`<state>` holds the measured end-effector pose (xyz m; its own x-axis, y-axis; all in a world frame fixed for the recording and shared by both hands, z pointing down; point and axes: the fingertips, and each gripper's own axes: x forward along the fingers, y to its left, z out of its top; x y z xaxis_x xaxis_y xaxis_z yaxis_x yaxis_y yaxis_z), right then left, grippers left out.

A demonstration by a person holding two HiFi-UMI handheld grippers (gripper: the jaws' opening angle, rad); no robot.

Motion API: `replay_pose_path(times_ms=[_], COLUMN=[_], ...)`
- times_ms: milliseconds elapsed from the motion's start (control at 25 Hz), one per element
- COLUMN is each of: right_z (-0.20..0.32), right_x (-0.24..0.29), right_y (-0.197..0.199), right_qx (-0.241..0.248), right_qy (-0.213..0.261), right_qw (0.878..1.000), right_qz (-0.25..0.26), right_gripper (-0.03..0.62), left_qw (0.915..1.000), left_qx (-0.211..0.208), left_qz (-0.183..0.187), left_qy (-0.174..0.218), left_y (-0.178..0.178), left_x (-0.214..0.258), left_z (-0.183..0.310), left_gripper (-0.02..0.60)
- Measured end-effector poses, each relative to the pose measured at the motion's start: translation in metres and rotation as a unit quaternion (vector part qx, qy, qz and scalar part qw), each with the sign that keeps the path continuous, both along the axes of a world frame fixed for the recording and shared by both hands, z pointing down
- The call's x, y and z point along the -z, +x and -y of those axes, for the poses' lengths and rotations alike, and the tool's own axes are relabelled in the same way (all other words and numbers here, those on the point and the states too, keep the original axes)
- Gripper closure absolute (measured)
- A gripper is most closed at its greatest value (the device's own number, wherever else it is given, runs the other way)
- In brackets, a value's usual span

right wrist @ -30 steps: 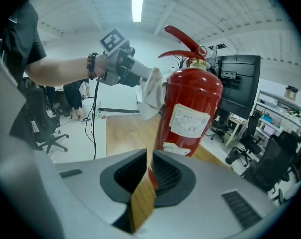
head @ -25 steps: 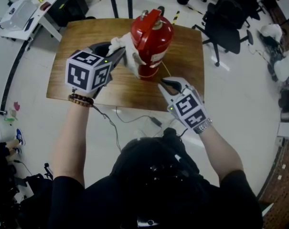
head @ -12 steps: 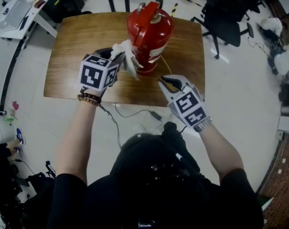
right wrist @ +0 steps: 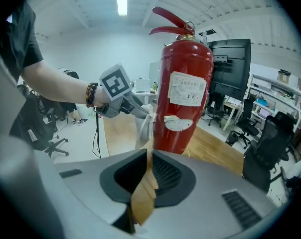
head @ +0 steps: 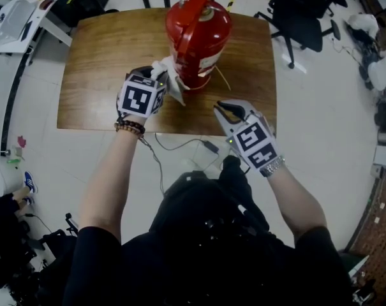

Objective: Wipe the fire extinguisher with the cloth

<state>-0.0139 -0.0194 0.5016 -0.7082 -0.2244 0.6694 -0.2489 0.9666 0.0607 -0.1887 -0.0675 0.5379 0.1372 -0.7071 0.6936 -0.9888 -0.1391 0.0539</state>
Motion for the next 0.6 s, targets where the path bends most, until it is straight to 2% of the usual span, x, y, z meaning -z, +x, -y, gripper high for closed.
replay_pose_path(times_ms=[160,600], right_z=[0.0,0.001], right_x=[-0.002,0.009], right_y=[0.006,0.023], right_qx=[-0.011,0.009], right_qy=[-0.003,0.0], right_qw=[1.0,1.0], right_qz=[-0.002,0.005], right_gripper=[0.542,0.542], left_qw=[0.9993,0.9941], left_qx=[0.002,0.047], left_qz=[0.03,0.063], left_qy=[-0.022,-0.075], left_y=[-0.005,-0.003], left_x=[-0.021,-0.06], left_z=[-0.001,-0.003], left_gripper=[0.47,0.469])
